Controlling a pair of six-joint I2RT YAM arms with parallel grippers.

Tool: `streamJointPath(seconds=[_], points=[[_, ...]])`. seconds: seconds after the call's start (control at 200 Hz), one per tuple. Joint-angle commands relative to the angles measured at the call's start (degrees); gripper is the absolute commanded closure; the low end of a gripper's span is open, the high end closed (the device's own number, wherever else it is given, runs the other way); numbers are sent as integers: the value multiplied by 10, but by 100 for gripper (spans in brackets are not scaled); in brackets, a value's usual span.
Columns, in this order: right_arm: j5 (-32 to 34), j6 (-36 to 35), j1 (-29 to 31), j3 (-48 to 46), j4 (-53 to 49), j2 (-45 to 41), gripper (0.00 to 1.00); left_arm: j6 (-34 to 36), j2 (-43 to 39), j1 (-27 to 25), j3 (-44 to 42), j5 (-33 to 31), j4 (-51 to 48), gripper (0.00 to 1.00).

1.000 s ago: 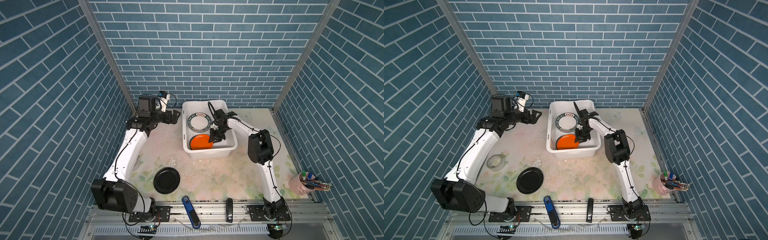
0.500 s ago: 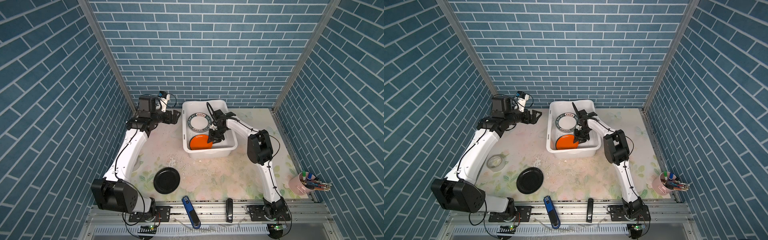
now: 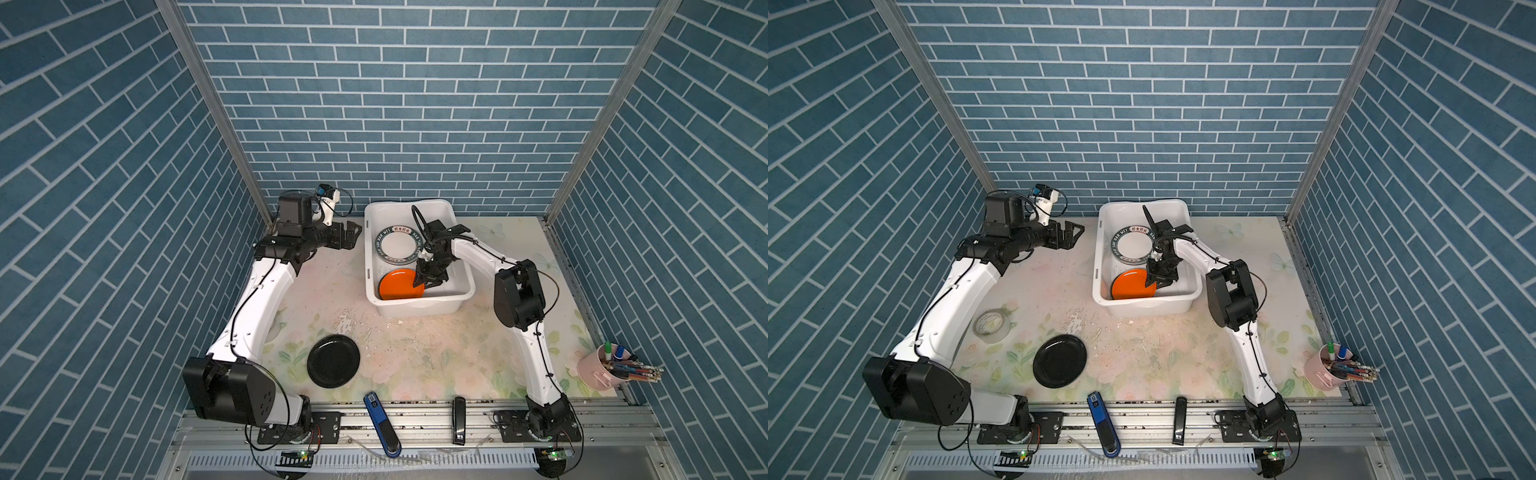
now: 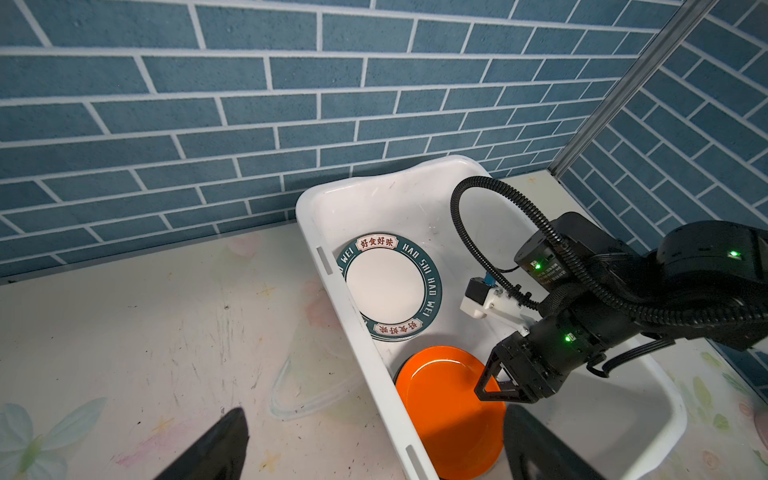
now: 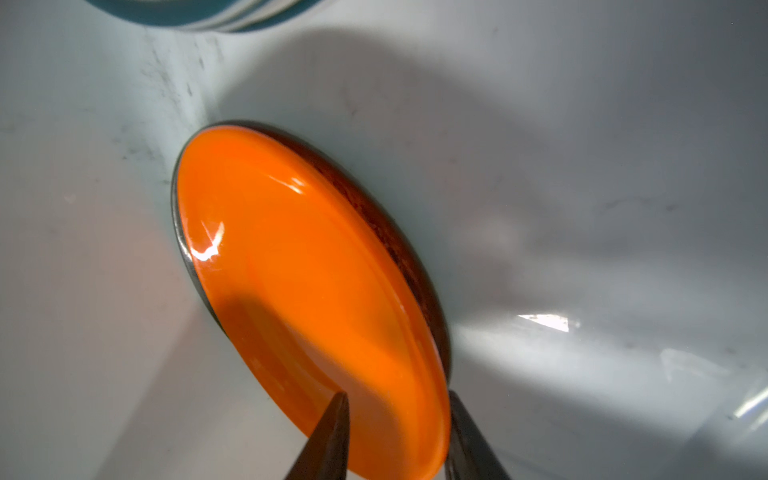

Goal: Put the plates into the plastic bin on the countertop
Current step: 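Press the orange plate flat onto the floral plate with the right gripper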

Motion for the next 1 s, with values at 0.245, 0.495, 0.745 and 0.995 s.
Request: streamJointPath(seconds=[0.245, 0.495, 0.745, 0.995], points=[[30, 3, 5, 5, -22, -18, 57, -6, -1, 1, -7, 9, 8, 3], [25, 3, 5, 16, -24, -22, 57, -5, 1, 1, -4, 10, 5, 3], [45, -8, 5, 26, -43, -39, 57, 0, 1, 1, -3, -2, -2, 3], [68, -19, 0, 75, -71, -40, 56, 15, 2, 16, 1, -3, -28, 0]])
